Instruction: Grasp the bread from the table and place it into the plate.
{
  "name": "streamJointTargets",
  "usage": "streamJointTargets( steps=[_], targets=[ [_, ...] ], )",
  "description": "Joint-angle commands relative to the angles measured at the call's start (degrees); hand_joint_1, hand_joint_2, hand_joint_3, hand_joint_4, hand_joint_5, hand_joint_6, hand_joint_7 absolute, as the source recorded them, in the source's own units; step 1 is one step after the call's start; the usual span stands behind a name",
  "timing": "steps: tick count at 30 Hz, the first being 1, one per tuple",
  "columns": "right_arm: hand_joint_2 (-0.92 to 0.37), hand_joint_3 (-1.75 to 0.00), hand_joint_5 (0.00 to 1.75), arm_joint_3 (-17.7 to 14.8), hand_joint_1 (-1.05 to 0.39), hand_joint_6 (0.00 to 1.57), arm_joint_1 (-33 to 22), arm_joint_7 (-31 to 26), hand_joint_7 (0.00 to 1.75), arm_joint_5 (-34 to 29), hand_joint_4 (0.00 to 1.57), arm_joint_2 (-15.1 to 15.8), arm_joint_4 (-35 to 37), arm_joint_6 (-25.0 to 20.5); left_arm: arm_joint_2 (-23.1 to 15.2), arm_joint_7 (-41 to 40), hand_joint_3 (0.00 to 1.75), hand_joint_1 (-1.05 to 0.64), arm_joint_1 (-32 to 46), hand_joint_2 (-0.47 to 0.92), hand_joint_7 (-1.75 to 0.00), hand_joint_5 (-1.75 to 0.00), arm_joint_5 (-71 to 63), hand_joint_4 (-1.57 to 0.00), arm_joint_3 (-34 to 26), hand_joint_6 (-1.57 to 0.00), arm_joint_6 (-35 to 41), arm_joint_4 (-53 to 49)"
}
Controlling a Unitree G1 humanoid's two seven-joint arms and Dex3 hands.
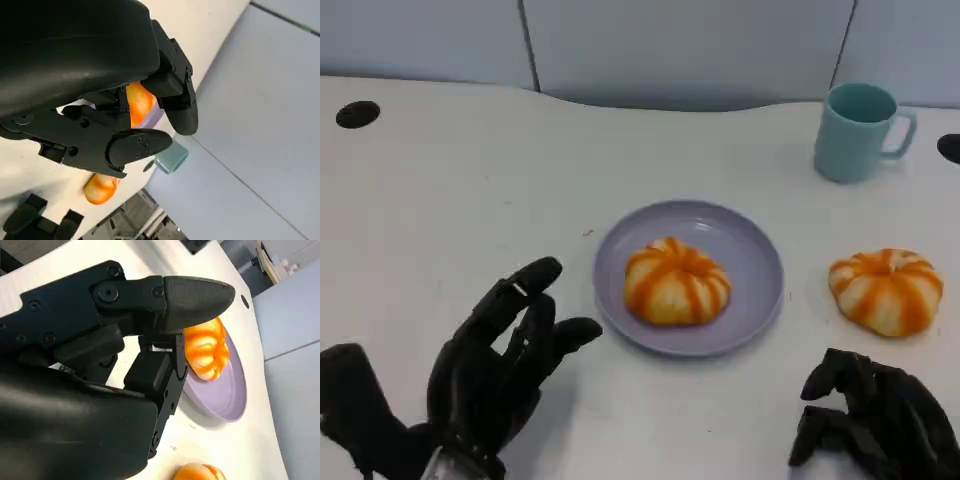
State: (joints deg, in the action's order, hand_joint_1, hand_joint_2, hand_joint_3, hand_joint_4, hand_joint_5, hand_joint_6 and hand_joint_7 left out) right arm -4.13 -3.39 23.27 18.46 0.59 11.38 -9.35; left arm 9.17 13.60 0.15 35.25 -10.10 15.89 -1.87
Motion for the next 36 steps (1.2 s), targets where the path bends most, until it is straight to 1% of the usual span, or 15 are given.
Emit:
streamJointTargets(
  steps=[1, 4, 5, 7, 11, 15, 18, 21, 26, 32, 36],
  targets=[
    [-0.92, -0.48, 1.13, -0.1, -0.43, 1.15, -0.7, -0.7, 1.04, -0.2, 1.23, 0.6, -0.8, -0.2, -1.7, 2.0, 0.89, -0.12, 0.4, 0.67, -1.26, -1.45, -2.0, -0.61, -1.9, -0.51, -5.2, -3.0],
    [-0.92, -0.48, 1.13, -0.2, -0.43, 1.14, -0.6, -0.9, 1.05, -0.1, 1.23, 0.7, -0.8, -0.4, -2.1, 1.7, 0.98, -0.11, 0.5, 0.61, -1.31, -1.49, -3.4, -0.62, -2.2, -0.57, -6.7, -5.5],
    [-0.92, -0.48, 1.13, -0.3, -0.43, 1.14, -0.6, -1.0, 1.06, -0.1, 1.23, 0.7, -0.8, -0.6, -2.1, 1.3, 0.96, -0.11, 0.5, 0.62, -1.34, -1.54, -3.8, -0.63, -2.3, -0.58, -6.9, -5.9],
    [-0.92, -0.48, 1.13, -0.2, -0.43, 1.14, -0.6, -1.2, 1.06, 0.0, 1.23, 0.7, -0.9, -0.8, -1.9, 1.0, 0.95, -0.12, 0.4, 0.62, -1.35, -1.57, -4.1, -0.63, -2.4, -0.58, -7.2, -6.4],
    [-0.92, -0.47, 1.13, -0.7, -0.43, 1.14, 0.0, -0.7, 1.06, 0.5, 1.23, 0.9, 0.1, -0.8, -1.6, 1.3, 0.87, -0.10, -0.2, 0.64, -1.39, -1.58, -4.3, -0.66, -2.8, -0.58, -8.1, -8.6],
    [-0.92, -0.46, 1.13, -1.4, -0.43, 1.14, 1.2, 0.2, 1.06, 0.5, 1.23, 1.1, 2.7, 0.8, -1.8, 2.5, 0.82, -0.11, -1.4, 0.65, -1.41, -1.59, -5.6, -0.67, -2.5, -0.58, -10.4, -11.6],
    [-0.92, -0.45, 1.13, -1.7, -0.43, 1.13, 1.0, -0.2, 1.06, 0.0, 1.23, 1.5, 2.1, 0.5, -2.1, 4.3, 0.85, -0.10, -2.7, 0.66, -1.43, -1.59, -5.8, -0.68, -2.7, -0.59, -12.7, -14.2],
    [-0.92, -0.46, 1.13, -2.0, -0.43, 1.12, 1.3, 0.3, 1.06, 0.2, 1.22, 1.6, 2.6, 0.8, -2.5, 4.8, 0.87, -0.12, -3.4, 0.64, -1.43, -1.59, -6.1, -0.68, -2.6, -0.59, -13.1, -15.2],
    [-0.92, -0.47, 1.14, -2.3, -0.43, 1.12, 1.8, 0.7, 1.06, 0.2, 1.21, 1.4, 4.0, 2.1, -3.0, 7.0, 0.85, -0.14, -4.6, 0.61, -1.42, -1.58, -6.3, -0.70, -2.7, -0.60, -14.7, -17.8],
    [-0.92, -0.45, 1.15, -3.5, -0.43, 1.11, 3.5, 0.2, 1.08, 1.1, 1.21, 1.5, 5.9, 1.2, -2.5, 7.2, 0.85, -0.15, -5.9, 0.61, -1.40, -1.57, -7.4, -0.72, -2.8, -0.60, -16.7, -20.3],
    [-0.92, -0.45, 1.15, -3.7, -0.43, 1.10, 3.7, 0.4, 1.10, 1.1, 1.21, 1.4, 6.2, 1.3, -2.4, 7.3, 0.86, -0.15, -6.2, 0.61, -1.40, -1.57, -7.7, -0.72, -2.9, -0.61, -17.2, -20.8]
  ],
)
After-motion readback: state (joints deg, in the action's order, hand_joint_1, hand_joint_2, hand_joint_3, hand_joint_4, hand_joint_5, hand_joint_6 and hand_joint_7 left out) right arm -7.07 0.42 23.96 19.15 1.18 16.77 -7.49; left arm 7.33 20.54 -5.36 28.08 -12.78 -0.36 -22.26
